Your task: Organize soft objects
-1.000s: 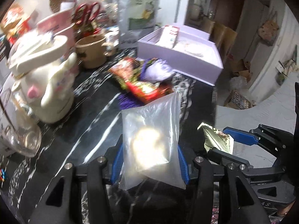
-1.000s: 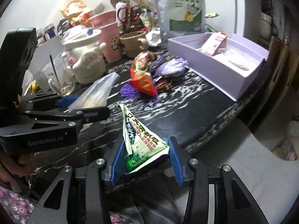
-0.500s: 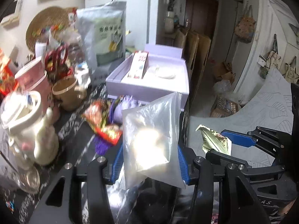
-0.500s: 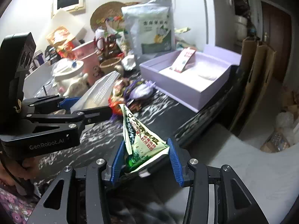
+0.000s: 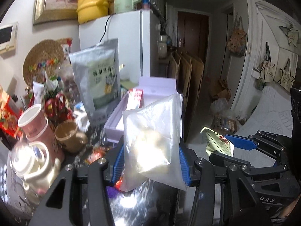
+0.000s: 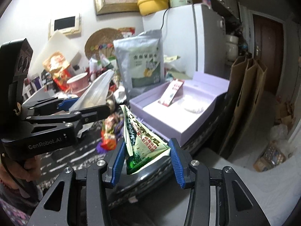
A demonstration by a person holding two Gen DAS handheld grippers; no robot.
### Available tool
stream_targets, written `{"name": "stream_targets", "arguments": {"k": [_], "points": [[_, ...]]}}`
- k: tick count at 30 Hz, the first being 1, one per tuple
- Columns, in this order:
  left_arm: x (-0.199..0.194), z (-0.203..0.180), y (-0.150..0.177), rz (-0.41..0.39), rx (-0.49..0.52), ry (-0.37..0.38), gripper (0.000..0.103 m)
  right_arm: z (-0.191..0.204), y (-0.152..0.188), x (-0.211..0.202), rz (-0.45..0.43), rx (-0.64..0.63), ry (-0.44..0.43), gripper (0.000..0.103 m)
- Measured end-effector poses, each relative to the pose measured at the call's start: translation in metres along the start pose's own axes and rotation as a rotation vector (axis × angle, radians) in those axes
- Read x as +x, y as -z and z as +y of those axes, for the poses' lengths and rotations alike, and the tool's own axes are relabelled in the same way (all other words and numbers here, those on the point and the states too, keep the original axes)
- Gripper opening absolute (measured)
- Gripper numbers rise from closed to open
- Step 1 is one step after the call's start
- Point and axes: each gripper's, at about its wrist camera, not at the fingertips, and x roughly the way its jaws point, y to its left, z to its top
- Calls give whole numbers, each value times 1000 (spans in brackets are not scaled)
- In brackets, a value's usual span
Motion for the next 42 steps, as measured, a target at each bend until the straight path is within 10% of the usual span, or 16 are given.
{"name": "stream_targets", "arguments": {"k": [25,42], "points": [[66,19,-123,-157,77,-31,49,-61,-110,38,-152,-38,84,46],[182,27,-159,-16,95,-43,49,-106,-162,113,-86,-21,102,46]]}}
